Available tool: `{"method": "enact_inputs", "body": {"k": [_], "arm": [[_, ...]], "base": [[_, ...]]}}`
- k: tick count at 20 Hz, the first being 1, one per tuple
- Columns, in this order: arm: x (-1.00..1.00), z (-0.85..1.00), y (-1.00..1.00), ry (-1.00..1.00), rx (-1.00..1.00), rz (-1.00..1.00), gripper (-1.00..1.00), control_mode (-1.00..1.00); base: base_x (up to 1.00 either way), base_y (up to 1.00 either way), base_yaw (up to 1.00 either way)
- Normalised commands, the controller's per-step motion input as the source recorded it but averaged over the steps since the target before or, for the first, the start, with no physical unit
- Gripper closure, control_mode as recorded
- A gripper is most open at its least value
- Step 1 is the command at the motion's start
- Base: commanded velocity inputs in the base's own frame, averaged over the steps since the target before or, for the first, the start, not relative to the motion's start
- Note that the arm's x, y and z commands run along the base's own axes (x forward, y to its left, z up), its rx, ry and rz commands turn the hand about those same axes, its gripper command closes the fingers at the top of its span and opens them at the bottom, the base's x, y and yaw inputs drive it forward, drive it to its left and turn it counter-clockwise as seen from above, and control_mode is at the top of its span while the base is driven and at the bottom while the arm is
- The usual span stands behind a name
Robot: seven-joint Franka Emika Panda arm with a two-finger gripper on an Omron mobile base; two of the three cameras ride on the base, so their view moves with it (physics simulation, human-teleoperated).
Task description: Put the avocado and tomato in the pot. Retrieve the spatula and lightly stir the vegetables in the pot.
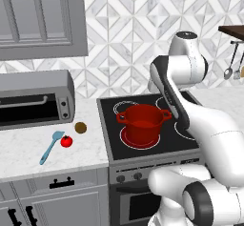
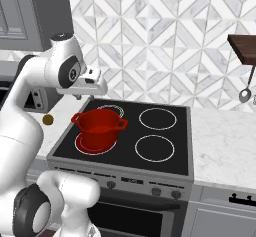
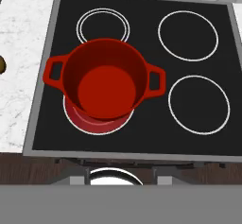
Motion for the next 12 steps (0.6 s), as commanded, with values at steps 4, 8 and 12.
{"method": "enact_inputs", "body": {"k": [4,8,12], "arm": [[-0.24,0.0,0.1,-0.01,0.0,0.0,-1.0,-1.0],[-0.37,-0.18,0.79,0.0,-0.08,0.06,-1.0,-1.0],[-0.23,-0.26,0.99,0.0,-0.12,0.04,-1.0,-1.0]], "base": [[0.0,0.0,0.0],[0.0,0.0,0.0],[0.0,0.0,0.0]]}}
